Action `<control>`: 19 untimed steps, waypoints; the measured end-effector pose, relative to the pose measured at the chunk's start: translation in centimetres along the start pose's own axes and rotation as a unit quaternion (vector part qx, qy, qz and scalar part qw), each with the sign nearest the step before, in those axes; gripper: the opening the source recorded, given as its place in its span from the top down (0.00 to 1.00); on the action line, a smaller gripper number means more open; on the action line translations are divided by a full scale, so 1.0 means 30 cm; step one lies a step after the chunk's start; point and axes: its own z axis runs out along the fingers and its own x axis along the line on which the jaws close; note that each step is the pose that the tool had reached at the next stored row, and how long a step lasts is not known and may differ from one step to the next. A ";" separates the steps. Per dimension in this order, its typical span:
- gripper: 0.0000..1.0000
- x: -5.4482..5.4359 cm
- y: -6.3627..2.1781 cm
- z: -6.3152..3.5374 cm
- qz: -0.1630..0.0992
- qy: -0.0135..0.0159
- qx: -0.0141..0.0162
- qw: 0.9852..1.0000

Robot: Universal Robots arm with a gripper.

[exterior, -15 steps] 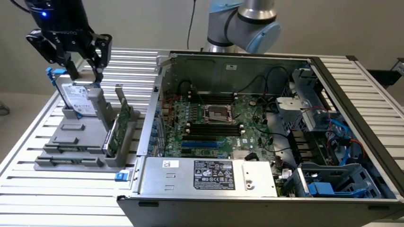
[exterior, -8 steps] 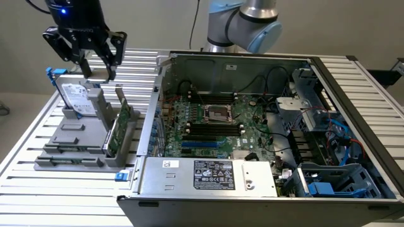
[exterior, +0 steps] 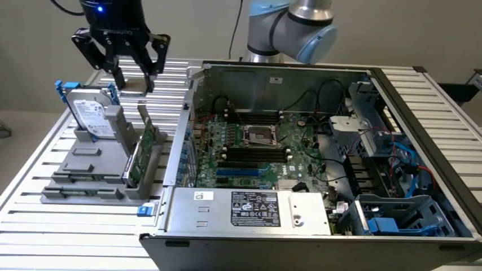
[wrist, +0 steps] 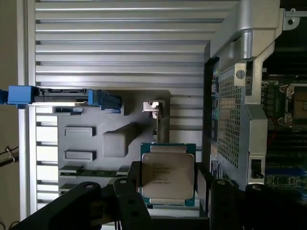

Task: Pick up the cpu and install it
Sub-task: 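Pick up the cpu and move it towards the insertion slot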

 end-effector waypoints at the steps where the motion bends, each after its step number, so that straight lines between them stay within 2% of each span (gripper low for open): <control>1: 0.45 -0.015 0.001 -0.003 0.000 0.000 0.000 1.000; 7: 0.45 -0.101 0.009 -0.020 0.000 0.000 0.000 1.000; 19: 0.45 -0.248 0.027 -0.041 0.000 0.002 0.000 1.000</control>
